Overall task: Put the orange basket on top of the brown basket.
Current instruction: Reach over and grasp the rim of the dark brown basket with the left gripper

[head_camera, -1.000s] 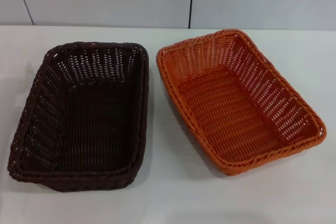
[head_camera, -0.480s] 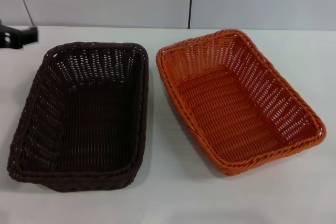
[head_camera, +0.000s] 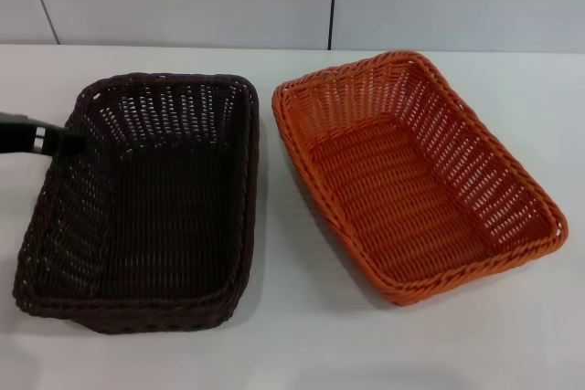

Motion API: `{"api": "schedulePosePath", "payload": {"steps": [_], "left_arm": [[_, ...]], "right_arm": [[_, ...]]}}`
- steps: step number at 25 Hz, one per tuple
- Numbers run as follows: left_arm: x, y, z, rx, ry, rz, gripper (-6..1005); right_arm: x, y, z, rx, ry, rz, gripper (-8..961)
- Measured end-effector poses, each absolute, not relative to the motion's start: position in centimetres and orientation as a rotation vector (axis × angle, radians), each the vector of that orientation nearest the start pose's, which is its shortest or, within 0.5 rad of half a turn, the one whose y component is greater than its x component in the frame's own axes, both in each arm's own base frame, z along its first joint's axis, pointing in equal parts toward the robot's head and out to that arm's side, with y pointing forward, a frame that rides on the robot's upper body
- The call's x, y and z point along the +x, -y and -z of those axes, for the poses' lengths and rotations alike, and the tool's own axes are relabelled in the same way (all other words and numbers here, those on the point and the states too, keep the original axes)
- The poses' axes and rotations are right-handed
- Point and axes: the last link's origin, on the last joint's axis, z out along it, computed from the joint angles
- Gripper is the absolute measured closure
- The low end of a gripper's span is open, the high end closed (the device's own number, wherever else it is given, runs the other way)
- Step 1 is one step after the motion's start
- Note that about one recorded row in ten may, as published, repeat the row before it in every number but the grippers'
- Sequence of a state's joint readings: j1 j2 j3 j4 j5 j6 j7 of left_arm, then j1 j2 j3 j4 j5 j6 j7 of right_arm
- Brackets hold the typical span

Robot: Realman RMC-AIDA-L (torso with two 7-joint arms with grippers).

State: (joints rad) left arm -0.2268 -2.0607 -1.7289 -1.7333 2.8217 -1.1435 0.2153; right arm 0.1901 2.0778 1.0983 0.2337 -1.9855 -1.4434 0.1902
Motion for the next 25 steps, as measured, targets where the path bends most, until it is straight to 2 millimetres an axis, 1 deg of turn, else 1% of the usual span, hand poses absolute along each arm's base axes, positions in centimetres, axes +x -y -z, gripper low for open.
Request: {"api": "schedulePosePath", "payload": {"steps": [1,2,5,7,11,13,19,22,25], "left_arm": [[-22.5,-34.9,-8.7,-1.901,0.996,-0.102,208],[-23.5,-35.2,-7.4,-1.909,1.026,-0.163,208],[-23.7,-35.3,-7.1,-1.913,1.033,-0.173,208],[-24.4,-35.7,-6.1,-1.931,1.061,-0.211,209],[-24.4,-35.7,-6.1,-1.931,1.061,-0.211,210],[-24.8,-36.1,-5.4,-1.941,1.071,-0.230,210],[-24.9,-36.3,-5.1,-1.947,1.077,-0.239,211],[-24.7,-36.6,-4.5,-1.965,1.076,-0.256,212],[-24.7,-36.6,-4.5,-1.965,1.076,-0.256,212]], "right_arm": [[40.1,-23.7,-7.3,-0.854,-0.607,-0.756,396],[40.1,-23.7,-7.2,-0.862,-0.607,-0.755,396],[40.1,-23.7,-7.2,-0.865,-0.606,-0.754,395],[40.1,-23.8,-7.2,-0.869,-0.606,-0.753,395],[40.1,-23.7,-7.1,-0.872,-0.607,-0.752,395],[40.1,-23.7,-7.1,-0.873,-0.607,-0.752,395],[40.1,-23.7,-7.1,-0.874,-0.610,-0.749,394],[40.2,-23.7,-7.1,-0.875,-0.613,-0.748,394],[40.2,-23.8,-7.0,-0.877,-0.617,-0.748,394]]}}
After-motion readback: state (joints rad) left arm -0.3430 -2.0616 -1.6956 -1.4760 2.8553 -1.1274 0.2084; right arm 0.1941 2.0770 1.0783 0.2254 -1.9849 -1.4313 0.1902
